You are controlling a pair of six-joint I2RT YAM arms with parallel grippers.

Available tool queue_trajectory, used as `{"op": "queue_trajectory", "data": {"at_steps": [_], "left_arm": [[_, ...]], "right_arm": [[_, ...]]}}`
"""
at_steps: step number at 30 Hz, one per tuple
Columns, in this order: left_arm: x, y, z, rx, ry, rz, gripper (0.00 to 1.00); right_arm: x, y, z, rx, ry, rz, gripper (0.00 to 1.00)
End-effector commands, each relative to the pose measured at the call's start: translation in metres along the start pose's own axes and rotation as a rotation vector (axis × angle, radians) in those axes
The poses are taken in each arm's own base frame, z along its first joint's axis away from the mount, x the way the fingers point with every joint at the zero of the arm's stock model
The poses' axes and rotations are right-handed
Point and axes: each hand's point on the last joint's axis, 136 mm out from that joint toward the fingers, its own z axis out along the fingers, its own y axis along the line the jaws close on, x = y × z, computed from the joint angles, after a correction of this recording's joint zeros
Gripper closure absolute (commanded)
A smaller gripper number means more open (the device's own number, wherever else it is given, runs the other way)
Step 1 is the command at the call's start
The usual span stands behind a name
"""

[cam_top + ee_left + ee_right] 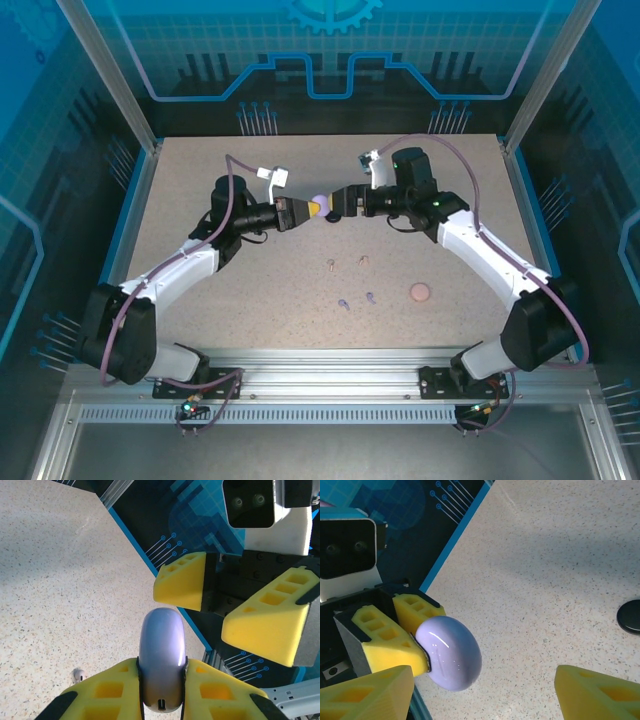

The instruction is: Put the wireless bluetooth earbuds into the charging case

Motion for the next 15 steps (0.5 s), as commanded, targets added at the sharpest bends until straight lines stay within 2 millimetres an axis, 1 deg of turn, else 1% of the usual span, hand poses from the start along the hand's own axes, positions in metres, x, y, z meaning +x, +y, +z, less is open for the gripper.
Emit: {"op": "queue_trajectory", "data": {"at_steps": [1, 7, 15], "left_arm": [[-0.01, -0.009, 0.0, 0.026, 0.002, 0.046, 1.0], [-0.01, -0.01, 0.0, 0.031, 0.005, 0.043, 1.0], [-0.011, -0.016, -0.003, 0.04, 0.001, 0.05, 1.0]], "right_arm": [[0.001, 0.008, 0.008, -0.04, 0.013, -0.048, 0.26], [0.006, 0.002, 0.017, -0.026, 0.037, -0.037, 0.28], [0.01, -0.023, 0.025, 0.039, 0.046, 0.011, 0.33]]}}
